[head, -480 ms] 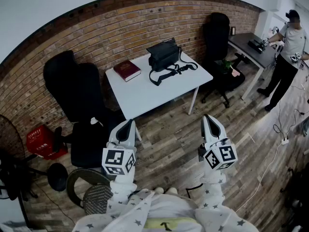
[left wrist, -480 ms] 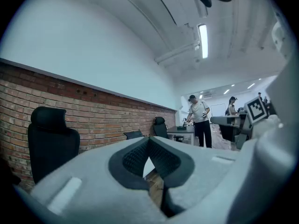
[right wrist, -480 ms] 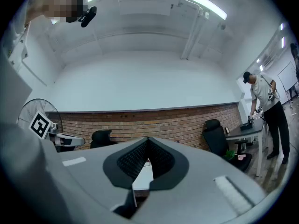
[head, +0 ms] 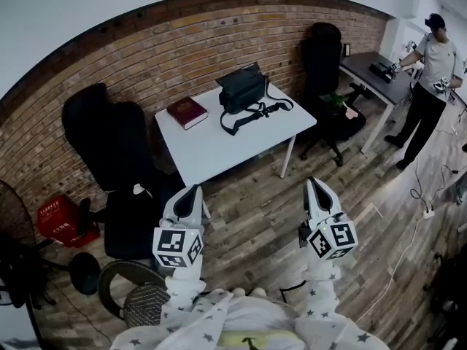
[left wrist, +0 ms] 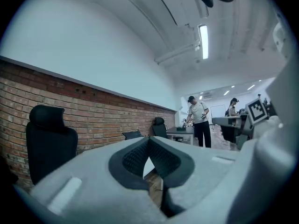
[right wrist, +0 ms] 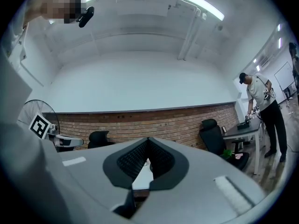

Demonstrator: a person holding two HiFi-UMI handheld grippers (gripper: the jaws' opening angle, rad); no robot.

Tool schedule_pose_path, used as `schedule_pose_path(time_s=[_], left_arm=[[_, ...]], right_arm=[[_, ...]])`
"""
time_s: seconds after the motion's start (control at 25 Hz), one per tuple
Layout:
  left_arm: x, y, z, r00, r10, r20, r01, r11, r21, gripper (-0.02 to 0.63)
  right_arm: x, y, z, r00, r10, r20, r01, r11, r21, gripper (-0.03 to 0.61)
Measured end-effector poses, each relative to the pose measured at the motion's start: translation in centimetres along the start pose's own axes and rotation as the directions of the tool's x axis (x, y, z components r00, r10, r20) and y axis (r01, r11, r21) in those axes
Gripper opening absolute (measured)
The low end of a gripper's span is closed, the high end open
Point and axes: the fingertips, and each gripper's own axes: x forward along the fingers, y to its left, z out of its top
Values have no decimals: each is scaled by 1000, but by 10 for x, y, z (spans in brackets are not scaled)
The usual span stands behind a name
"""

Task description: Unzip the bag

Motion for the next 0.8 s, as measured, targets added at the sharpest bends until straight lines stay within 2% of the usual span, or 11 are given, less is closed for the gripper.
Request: schedule_pose_path(time_s=[0.4,0.8], left_arm=[[14,-45,-14,999,-42,-28,42,999,-6,-2],[32,-45,-21,999,22,-30,-23,999,-41,-2]], right_arm=[[-11,-26,-9,1000,15,-22,-15,1000,15,0],[2,-50,-16,997,64,-33,-63,998,18,0]])
